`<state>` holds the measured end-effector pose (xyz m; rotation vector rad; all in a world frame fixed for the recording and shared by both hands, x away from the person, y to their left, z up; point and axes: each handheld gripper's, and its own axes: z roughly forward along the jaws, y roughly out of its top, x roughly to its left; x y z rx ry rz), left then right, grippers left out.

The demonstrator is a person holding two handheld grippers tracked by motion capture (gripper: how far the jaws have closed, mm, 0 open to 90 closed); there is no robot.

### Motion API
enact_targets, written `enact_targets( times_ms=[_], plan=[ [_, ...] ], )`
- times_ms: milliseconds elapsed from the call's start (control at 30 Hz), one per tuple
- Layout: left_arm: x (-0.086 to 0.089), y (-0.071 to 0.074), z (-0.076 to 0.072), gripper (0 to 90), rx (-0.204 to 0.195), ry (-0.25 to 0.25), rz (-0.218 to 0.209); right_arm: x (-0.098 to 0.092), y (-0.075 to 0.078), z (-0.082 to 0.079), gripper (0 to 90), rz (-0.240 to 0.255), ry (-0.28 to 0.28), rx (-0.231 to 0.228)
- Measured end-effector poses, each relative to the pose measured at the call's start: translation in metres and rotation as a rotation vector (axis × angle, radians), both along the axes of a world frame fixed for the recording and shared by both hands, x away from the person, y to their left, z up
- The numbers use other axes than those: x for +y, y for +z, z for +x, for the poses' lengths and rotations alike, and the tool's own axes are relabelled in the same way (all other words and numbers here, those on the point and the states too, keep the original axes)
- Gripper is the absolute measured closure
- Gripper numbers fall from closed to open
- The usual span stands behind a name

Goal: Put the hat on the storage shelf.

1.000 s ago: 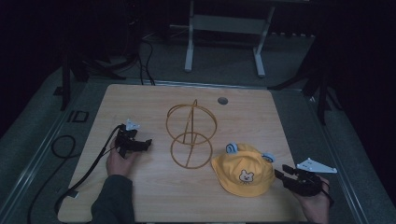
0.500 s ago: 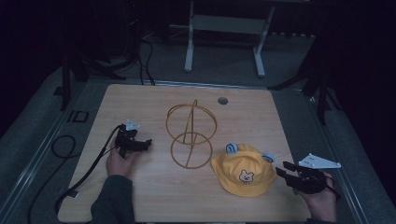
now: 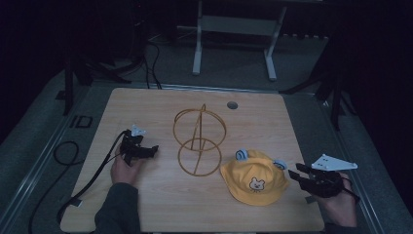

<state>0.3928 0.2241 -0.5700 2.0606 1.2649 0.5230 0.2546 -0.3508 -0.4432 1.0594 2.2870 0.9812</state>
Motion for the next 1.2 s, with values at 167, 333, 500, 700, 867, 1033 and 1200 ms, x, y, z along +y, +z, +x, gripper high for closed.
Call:
enact_targets(
  times_ms=[167,333,500,700,867,1033,1200],
  plan=[
    [0.0,0.0,0.0,12.3,0.0,0.0,0.0,0.004,0.004,0.001,58.3,-0.02,0.016,0.003],
    [0.0,0.0,0.0,12.3,0.0,0.0,0.0,0.008,0.008,0.003,57.6,-0.045,0.043,0.007],
    [0.0,0.0,0.0,12.3,0.0,0.0,0.0,0.012,0.013,0.005,57.2,-0.067,0.072,0.017],
    [0.0,0.0,0.0,12.3,0.001,-0.001,0.001,0.016,0.02,0.007,55.6,-0.087,0.107,0.026],
    [0.0,0.0,0.0,12.3,0.002,0.0,0.001,0.02,0.026,0.008,53.7,-0.11,0.14,0.041],
    [0.0,0.0,0.0,12.3,0.001,-0.001,0.001,0.026,0.032,0.01,50.8,-0.137,0.168,0.058],
    [0.0,0.0,0.0,12.3,0.002,-0.001,0.001,0.034,0.037,0.014,47.6,-0.177,0.195,0.073]
  ],
)
